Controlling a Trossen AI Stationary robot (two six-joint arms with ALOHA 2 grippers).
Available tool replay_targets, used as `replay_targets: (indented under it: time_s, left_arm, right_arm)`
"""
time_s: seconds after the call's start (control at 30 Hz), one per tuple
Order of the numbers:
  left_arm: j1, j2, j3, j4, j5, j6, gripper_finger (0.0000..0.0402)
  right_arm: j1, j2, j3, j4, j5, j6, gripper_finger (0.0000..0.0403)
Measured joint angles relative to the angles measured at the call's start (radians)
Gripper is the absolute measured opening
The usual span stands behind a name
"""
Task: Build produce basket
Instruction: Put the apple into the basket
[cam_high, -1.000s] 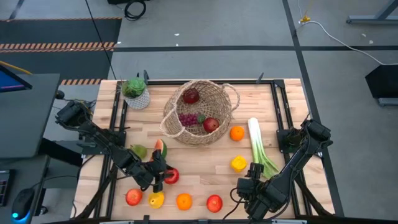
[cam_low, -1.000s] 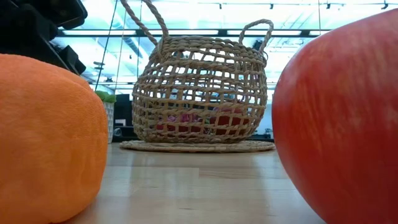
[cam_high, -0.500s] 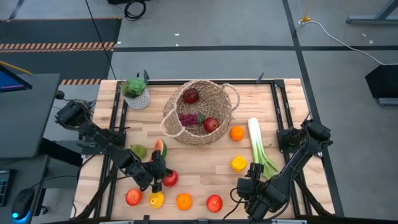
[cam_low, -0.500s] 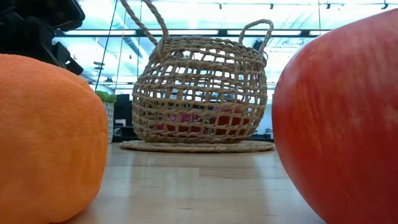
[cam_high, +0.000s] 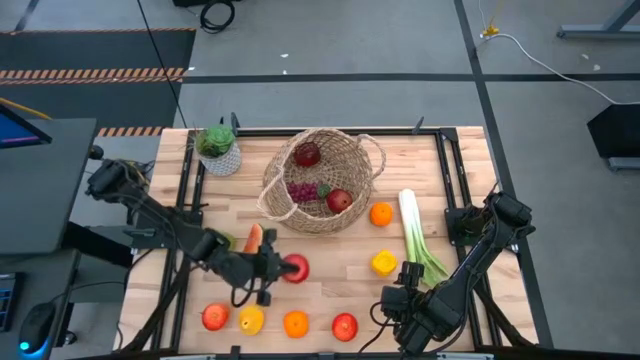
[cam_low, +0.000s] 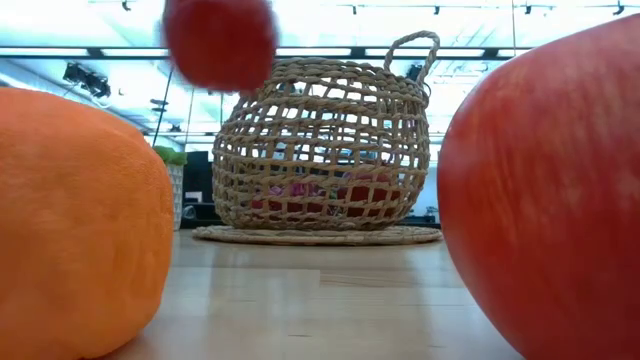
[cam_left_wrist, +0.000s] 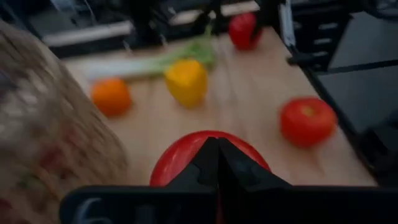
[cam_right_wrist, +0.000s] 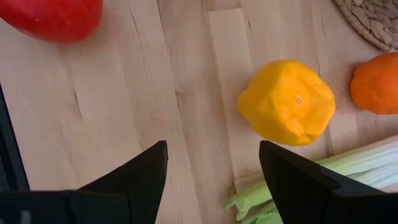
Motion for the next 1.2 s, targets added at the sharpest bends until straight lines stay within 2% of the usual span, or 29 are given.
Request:
replay_targets:
  time_s: [0.23, 0.37, 0.87, 1.2]
  left_arm:
    - [0.127, 0.0, 0.152, -0.047, -0.002, 0.19, 0.0001]
    - [0.182, 0.0, 0.209, -0.046, 0.017, 0.243, 0.0001]
    - [0.234, 0.0, 0.426, -0.086, 0.038, 0.308, 0.0002]
    - [0.381, 0.017, 0.432, -0.212, 0.035, 0.264, 0.0003]
  right_arm:
    - [0.0, 0.0, 0.0, -0.002, 0.007, -0.008, 0.0259]
    - [0.0, 0.0, 0.0, -0.002, 0.03, -0.013, 0.0259]
    - [0.0, 0.0, 0.0, -0.002, 0.03, -0.014, 0.0259]
    - [-0.002, 0.0, 0.0, 0.001, 0.052, -0.011, 0.0259]
